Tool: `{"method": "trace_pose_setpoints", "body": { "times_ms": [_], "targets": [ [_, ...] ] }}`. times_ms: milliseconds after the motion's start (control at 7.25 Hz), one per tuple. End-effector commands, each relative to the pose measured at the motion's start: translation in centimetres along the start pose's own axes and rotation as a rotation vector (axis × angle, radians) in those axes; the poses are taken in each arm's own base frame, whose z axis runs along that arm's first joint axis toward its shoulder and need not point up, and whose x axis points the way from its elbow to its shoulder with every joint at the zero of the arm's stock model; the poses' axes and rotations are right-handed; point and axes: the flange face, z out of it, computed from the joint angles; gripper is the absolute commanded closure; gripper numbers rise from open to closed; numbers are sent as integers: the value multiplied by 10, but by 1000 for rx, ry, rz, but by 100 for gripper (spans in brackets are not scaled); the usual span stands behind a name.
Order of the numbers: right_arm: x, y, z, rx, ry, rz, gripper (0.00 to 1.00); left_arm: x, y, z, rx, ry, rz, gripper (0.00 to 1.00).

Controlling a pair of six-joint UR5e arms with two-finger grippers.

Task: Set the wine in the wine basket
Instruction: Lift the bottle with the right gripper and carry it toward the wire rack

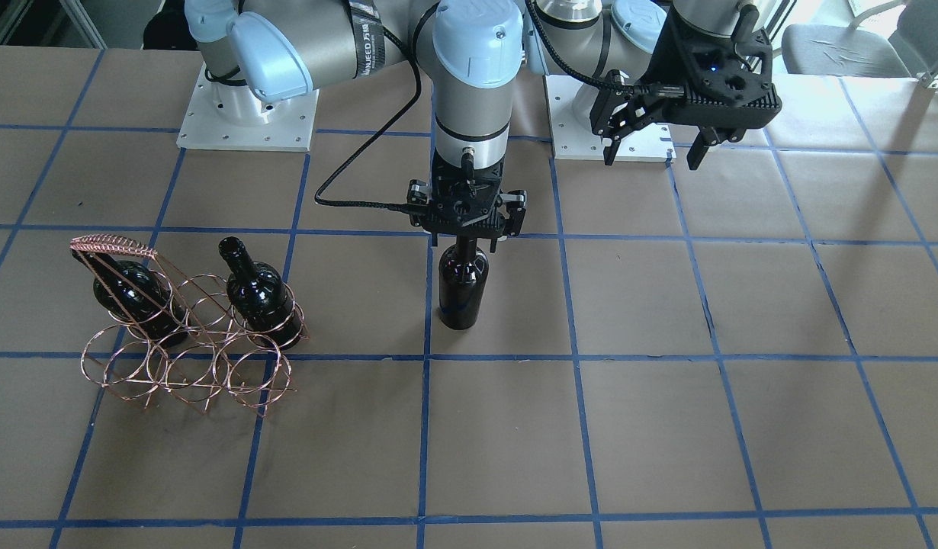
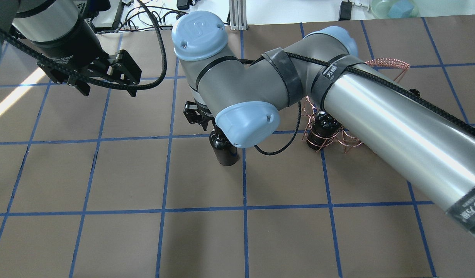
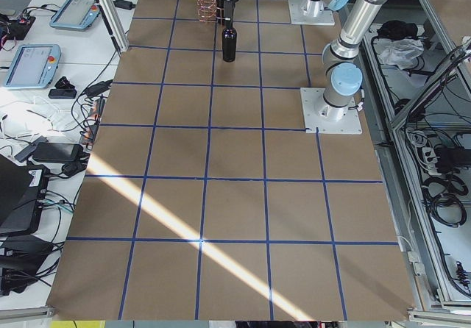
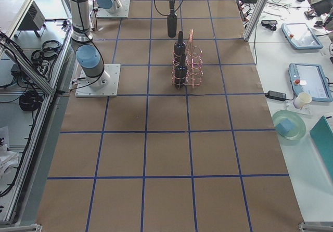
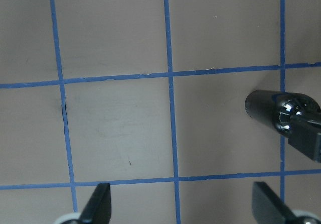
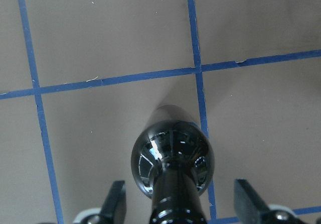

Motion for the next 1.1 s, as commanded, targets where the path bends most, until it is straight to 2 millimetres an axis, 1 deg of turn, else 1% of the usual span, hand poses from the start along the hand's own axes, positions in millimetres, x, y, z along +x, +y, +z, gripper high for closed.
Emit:
{"method": "trace_pose_setpoints", "body": {
  "times_ms": [0, 138, 276, 552, 690, 828, 966],
  "targets": [
    [1, 2, 4, -14, 5, -7, 30, 0, 0, 0, -2, 2, -4, 0],
    [1, 2, 3, -14, 5, -8, 31, 1, 1, -1, -2, -1, -2, 0],
    [1, 2, 3, -11, 2, -8, 36, 0, 2, -2, -2, -4, -4, 0],
    [1, 2, 2, -10, 0, -7, 69, -1, 3, -3, 1, -5, -4, 0],
    [3, 4, -1, -16, 6, -4, 77, -1, 3, -3, 0, -5, -5, 0],
    [2, 3, -3, -5, -2, -13, 79, -2, 3, -4, 1, -5, -7, 0],
    [4, 2, -6, -1, -8, -8, 88, -2, 3, -5, 3, -5, -7, 0]
  ]
}}
